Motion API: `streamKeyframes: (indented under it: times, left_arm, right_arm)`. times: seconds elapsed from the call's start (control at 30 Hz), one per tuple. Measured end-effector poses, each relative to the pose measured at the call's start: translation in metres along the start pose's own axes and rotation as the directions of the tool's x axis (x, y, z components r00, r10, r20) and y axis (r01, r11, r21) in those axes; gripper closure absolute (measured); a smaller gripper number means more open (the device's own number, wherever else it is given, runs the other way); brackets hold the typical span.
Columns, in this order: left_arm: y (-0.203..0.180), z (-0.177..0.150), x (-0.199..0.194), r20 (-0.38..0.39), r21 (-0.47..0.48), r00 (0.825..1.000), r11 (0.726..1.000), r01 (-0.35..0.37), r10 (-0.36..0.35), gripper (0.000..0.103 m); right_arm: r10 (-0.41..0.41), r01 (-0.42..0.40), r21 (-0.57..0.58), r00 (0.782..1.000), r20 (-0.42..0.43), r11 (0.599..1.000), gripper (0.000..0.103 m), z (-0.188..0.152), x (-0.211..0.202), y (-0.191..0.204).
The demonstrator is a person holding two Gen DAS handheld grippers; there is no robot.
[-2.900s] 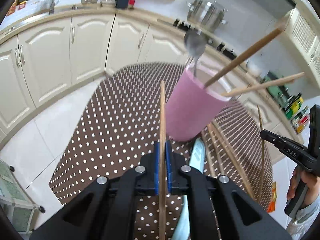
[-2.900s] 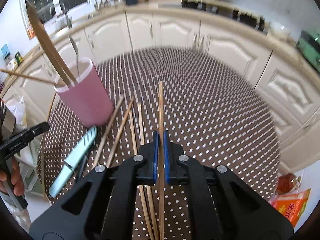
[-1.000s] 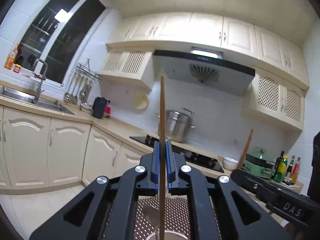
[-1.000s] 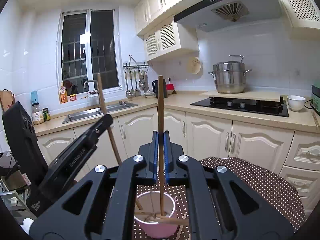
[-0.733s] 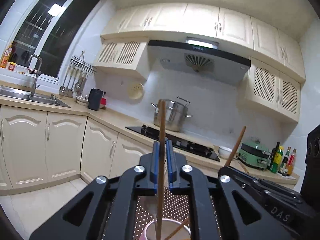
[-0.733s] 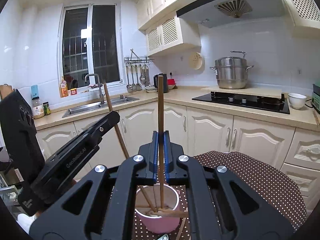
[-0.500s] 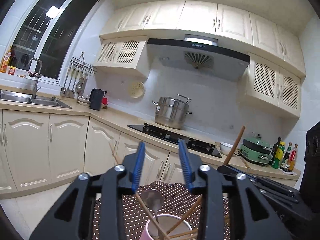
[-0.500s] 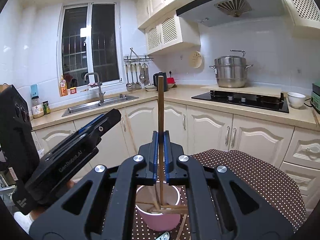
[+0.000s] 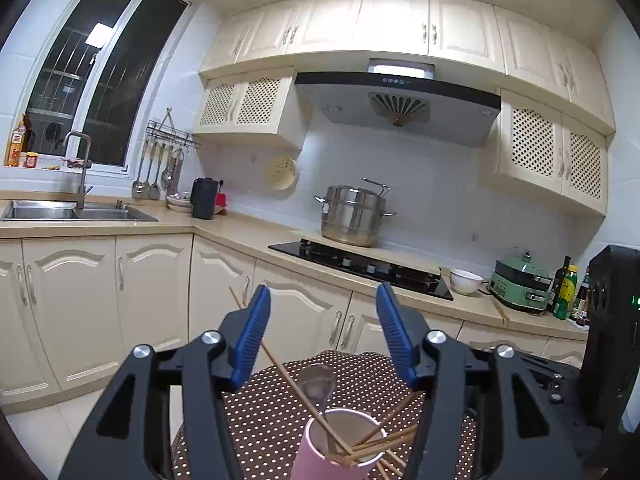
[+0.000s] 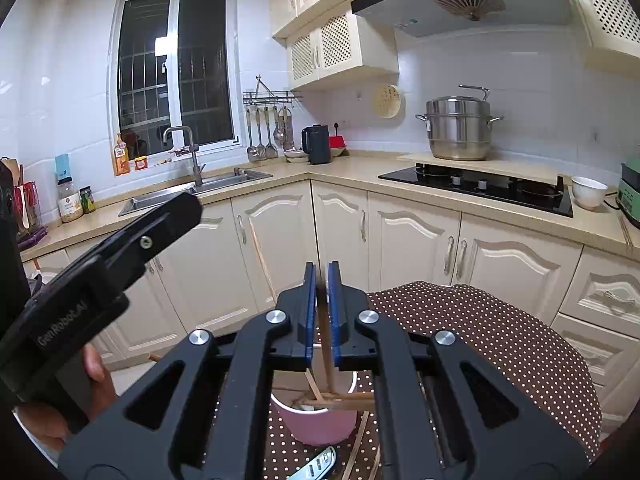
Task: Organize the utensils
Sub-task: 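Open both grippers to drop the chopsticks into the pink cup, then move both grippers back down to the utensil pile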
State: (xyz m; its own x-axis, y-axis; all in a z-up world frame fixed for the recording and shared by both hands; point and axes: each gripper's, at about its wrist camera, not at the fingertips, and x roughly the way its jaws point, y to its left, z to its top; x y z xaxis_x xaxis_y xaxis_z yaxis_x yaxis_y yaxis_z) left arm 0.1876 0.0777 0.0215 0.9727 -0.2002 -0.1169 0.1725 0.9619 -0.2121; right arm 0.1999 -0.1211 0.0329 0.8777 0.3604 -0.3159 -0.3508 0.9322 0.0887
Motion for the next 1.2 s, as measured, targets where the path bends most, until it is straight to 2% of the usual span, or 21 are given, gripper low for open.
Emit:
streamKeyframes:
  times: [0.2,0.27,0.33,0.37,0.47,0.6,0.7,0.8,1.0,1.2]
  left_arm:
    - [0.021,0.009,-0.005,-0.052,-0.081,0.999,0.997,-0.005,0.0,0.048]
    - [0.025,0.011,-0.006,-0.062,-0.091,0.998,0.996,-0.012,0.006,0.047]
    - [0.03,0.013,-0.006,-0.073,-0.096,0.997,0.995,-0.022,0.015,0.044]
    - [0.034,0.014,-0.006,-0.078,-0.1,0.997,0.995,-0.029,0.021,0.044]
    - [0.045,0.016,-0.004,-0.088,-0.122,0.996,0.992,-0.043,0.033,0.044]
    - [0.068,0.015,0.016,-0.158,-0.159,0.986,0.984,-0.083,0.057,0.044]
    - [0.077,0.01,0.039,-0.216,-0.182,0.976,0.981,-0.067,0.026,0.044]
    - [0.084,0.002,0.067,-0.27,-0.219,0.963,0.975,-0.041,-0.02,0.044]
    - [0.098,-0.018,0.115,-0.349,-0.284,0.935,0.958,-0.036,-0.068,0.044]
    - [0.09,-0.034,0.149,-0.397,-0.29,0.91,0.957,-0.006,-0.115,0.044]
  right_arm:
    - [-0.014,0.014,0.006,1.0,0.017,1.0,0.091,0.007,-0.01,-0.003]
    - [-0.019,0.019,0.008,0.999,0.032,1.0,0.082,0.011,-0.016,-0.003]
    - [-0.029,0.029,0.008,0.998,0.064,1.0,0.059,0.017,-0.026,-0.006]
    - [-0.042,0.042,0.009,0.996,0.081,0.999,0.055,0.019,-0.031,-0.009]
    - [-0.097,0.096,0.015,0.989,0.115,0.995,0.054,0.028,-0.044,-0.028]
    - [-0.169,0.166,0.029,0.98,0.106,0.986,0.054,0.031,-0.041,-0.056]
    - [-0.193,0.19,0.044,0.978,0.081,0.981,0.054,0.026,-0.028,-0.075]
    - [-0.192,0.189,0.056,0.98,0.054,0.98,0.054,0.021,-0.014,-0.086]
    - [-0.171,0.169,0.056,0.985,0.03,0.984,0.054,0.016,0.011,-0.096]
    - [-0.134,0.132,0.068,0.99,0.031,0.989,0.052,0.014,0.021,-0.1]
